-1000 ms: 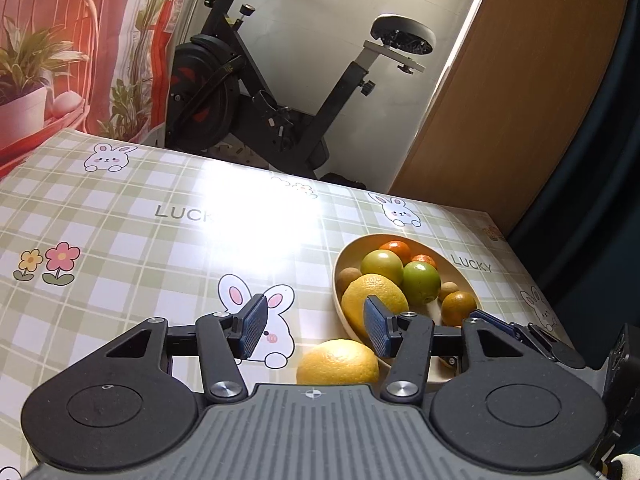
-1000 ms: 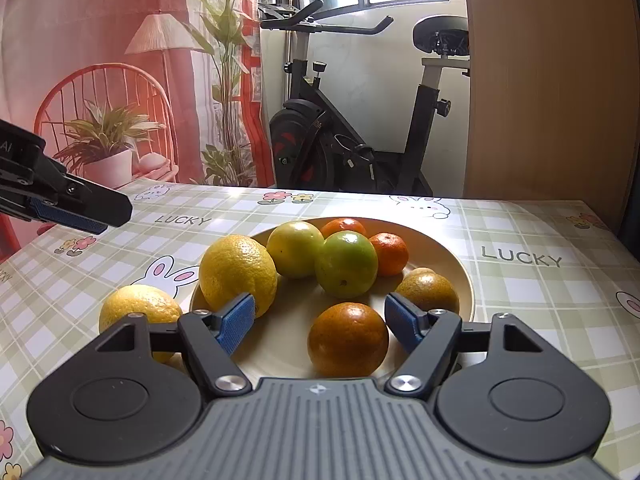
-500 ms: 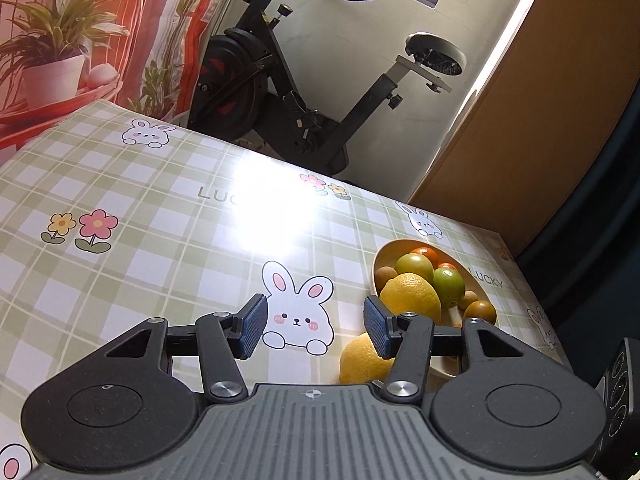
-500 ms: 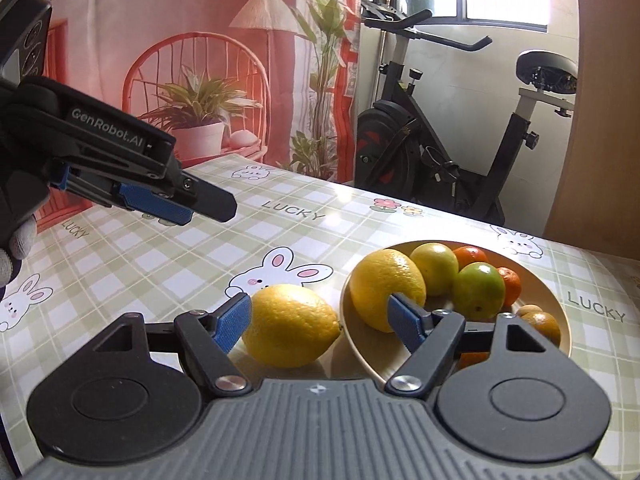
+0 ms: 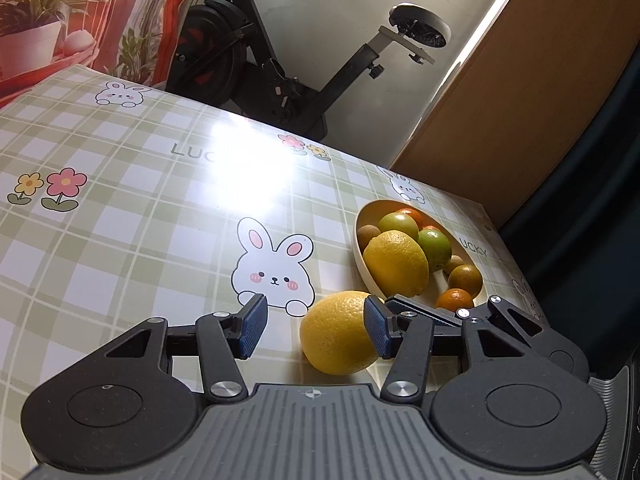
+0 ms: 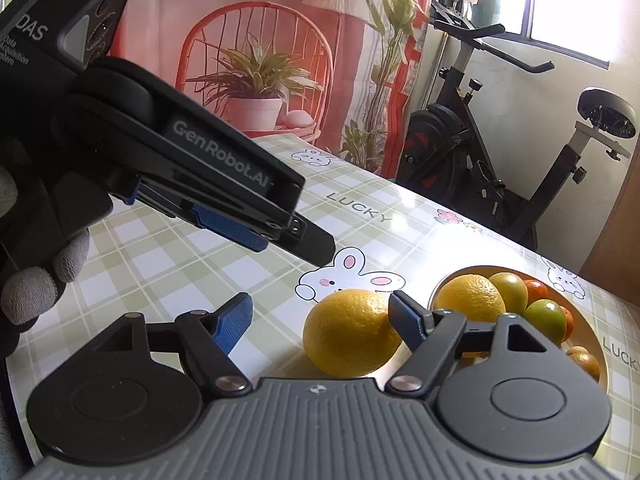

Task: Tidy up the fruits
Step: 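Close the left gripper on the yellow lemon and lift it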

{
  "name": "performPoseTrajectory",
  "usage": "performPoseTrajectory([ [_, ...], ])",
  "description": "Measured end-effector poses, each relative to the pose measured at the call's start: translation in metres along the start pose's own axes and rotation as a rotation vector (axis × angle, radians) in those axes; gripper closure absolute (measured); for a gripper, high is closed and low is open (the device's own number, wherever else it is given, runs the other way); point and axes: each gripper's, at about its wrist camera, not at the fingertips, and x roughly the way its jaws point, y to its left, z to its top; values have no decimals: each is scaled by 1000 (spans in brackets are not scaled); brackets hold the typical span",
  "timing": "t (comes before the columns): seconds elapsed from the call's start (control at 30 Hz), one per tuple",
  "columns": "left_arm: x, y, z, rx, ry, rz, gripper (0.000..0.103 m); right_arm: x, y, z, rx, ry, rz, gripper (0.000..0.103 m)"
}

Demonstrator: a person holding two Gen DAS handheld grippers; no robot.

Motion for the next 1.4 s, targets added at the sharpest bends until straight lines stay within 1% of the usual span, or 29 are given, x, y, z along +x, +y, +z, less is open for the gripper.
performPoseTrajectory([
  [0.13, 5, -2, -6, 19, 23, -6, 47, 2, 4, 1, -22, 1, 1, 25],
  [0.2, 5, -2, -7, 24, 21, -8, 46, 3, 2, 1, -19, 3, 1, 25],
  [0.33, 6, -2, -7, 33, 20, 10, 39, 4, 1, 0, -15, 6, -4, 25],
  [0.47, 5, 1, -5, 22, 22, 23, 38, 3, 0, 0, -16, 7, -3, 26],
  [0.5, 5, 2, -5, 21, 21, 24, 38, 4, -1, 1, -12, 7, -11, 28],
  [0.6, 5, 2, -5, 21, 21, 23, 38, 5, -8, 1, 22, 15, -39, 27],
  [0.7, 5, 2, -5, 18, 20, 30, 38, 9, -16, -1, 62, 43, -45, 27],
  [0.87, 5, 5, -5, -2, 19, 26, 38, 21, -30, -6, 153, 109, -23, 27],
  [0.97, 6, 4, -5, -1, 21, 23, 38, 27, -36, -5, 213, 130, -1, 28],
  [1.0, 6, 4, -5, -2, 21, 22, 38, 29, -36, -4, 216, 137, 2, 28],
  [1.03, 6, 4, -5, -3, 22, 21, 38, 30, -37, -5, 215, 145, 3, 33],
  [1.13, 7, 6, -6, -12, 26, 11, 38, 31, -37, -6, 228, 152, 0, 41],
  [1.33, 8, 4, -7, -11, 29, 0, 39, 27, -40, -8, 258, 147, 1, 42],
  [1.4, 9, 3, -6, -18, 32, -18, 40, 26, -38, -9, 259, 146, -1, 42],
])
